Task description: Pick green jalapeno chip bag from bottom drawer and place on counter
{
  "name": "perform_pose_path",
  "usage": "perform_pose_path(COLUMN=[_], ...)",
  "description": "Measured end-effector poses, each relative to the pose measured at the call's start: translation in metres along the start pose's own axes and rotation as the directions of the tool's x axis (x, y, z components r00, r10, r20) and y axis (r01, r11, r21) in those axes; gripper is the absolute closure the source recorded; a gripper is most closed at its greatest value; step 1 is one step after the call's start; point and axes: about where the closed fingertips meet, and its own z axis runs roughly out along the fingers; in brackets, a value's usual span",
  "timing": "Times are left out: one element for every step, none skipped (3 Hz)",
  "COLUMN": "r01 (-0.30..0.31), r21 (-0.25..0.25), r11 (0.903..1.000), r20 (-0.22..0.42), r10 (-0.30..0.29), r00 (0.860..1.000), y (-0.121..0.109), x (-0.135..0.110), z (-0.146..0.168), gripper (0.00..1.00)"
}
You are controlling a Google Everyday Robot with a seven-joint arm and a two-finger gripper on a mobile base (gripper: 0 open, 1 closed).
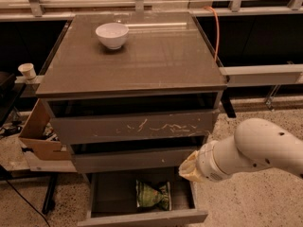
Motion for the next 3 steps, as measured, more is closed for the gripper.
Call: perform_pose_path(r01=[0.045, 0.066, 0.073], r21=[0.021, 0.038, 0.070], r11=[0.9988, 0.9971, 0.9949], r20=[-0.032, -0.034, -0.015], r10=[-0.045, -0.064, -0.072], r00=[0.998, 0.997, 0.997], y=[-0.003, -0.013, -0.038], x=[0.012, 0.029, 0.060], z=[0.033, 0.068, 0.126], gripper=[1.00, 1.00, 1.00])
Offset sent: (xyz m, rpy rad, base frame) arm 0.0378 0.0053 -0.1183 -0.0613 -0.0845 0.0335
